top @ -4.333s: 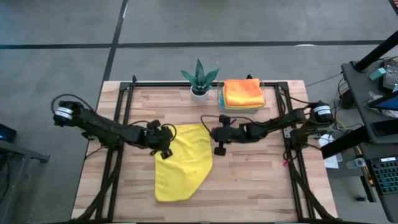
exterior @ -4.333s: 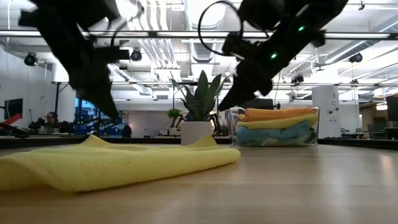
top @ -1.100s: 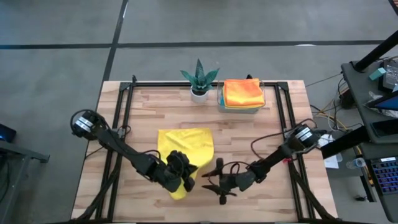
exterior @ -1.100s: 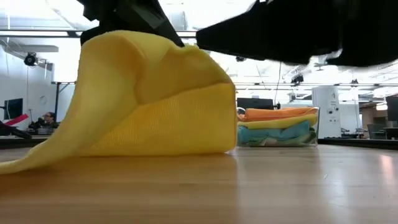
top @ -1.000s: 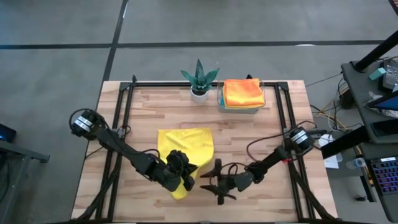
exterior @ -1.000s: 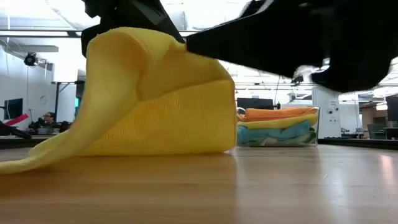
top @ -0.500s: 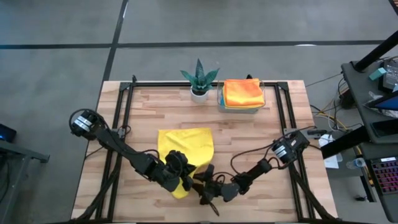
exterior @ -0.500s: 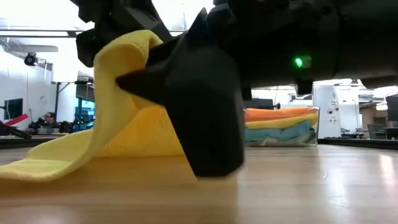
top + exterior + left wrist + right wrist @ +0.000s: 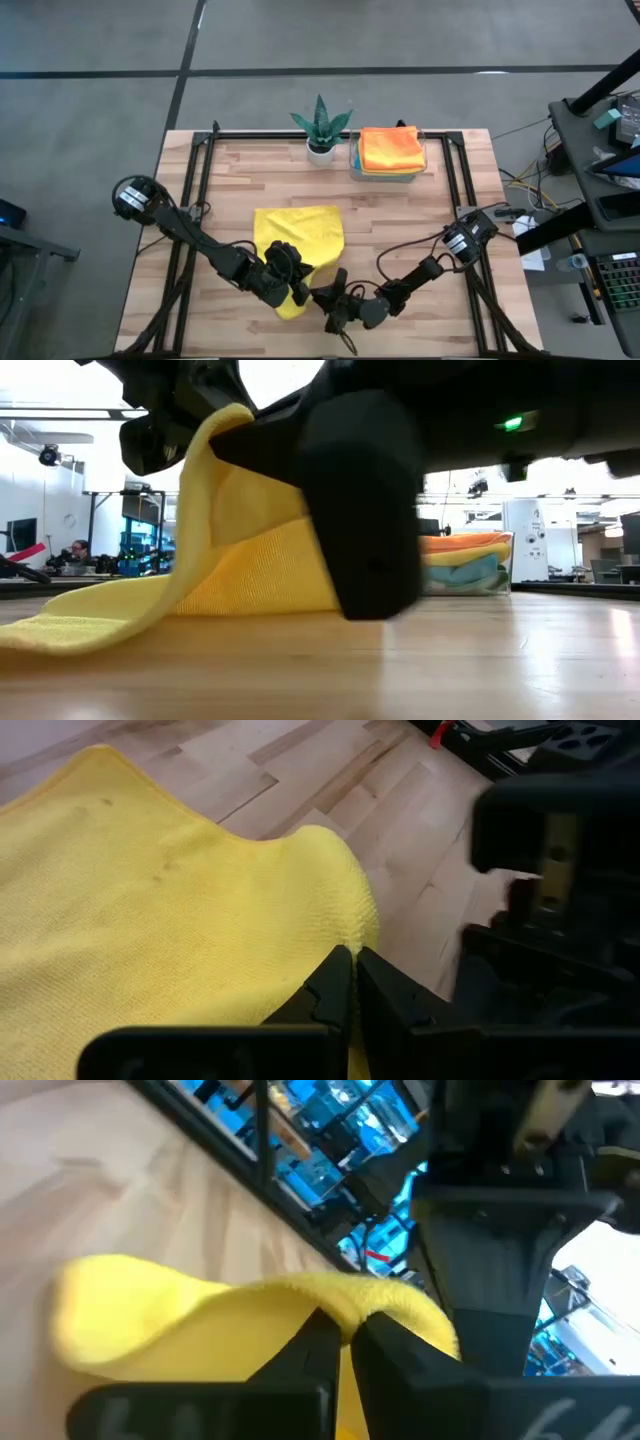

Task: Fold microfiber towels
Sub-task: Fold the yellow microfiber towel

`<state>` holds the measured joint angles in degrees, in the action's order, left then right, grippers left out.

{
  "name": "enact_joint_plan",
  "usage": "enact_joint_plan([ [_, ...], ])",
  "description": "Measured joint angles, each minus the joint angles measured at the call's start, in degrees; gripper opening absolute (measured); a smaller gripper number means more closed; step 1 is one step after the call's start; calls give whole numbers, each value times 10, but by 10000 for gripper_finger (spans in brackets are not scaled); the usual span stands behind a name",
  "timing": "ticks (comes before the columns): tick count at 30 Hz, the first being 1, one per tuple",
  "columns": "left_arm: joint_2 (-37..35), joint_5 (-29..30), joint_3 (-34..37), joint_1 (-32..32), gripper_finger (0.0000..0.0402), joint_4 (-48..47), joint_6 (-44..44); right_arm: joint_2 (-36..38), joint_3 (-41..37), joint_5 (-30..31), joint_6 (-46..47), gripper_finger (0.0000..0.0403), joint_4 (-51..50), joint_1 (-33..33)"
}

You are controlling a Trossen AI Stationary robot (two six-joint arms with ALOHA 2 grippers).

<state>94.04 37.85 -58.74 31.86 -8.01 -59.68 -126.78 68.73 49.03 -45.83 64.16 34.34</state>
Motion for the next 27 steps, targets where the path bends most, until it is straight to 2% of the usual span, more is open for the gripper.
enact_joint_plan([
  [5, 0, -5, 5, -4, 2, -1, 6, 21, 0, 11, 5, 9, -84, 17],
  [8, 0, 2, 11, -7, 20, -5, 15, 41, 0, 5, 20, 9, -160, 29],
  [13, 1, 3, 12, -12, 76, -25, 22, 104, 11, -9, 151, 8, -390, 36],
  [15, 2, 2, 12, -12, 98, -25, 42, 135, 22, -52, 219, 8, -502, 33],
  [18, 3, 2, 12, -13, 125, -36, 65, 176, 41, -197, 313, 8, -645, 25],
  [20, 4, 1, 14, -13, 134, -64, 71, 196, 52, -300, 369, 8, -700, 18],
  [22, 4, -1, 20, -13, 137, -74, 66, 209, 57, -368, 401, 9, -721, 11],
  [24, 4, -2, 37, -13, 138, -75, 50, 219, 59, -400, 409, 12, -734, 8],
  [27, 4, -4, 65, -13, 138, -76, 13, 232, 59, -406, 422, 34, -764, 9],
])
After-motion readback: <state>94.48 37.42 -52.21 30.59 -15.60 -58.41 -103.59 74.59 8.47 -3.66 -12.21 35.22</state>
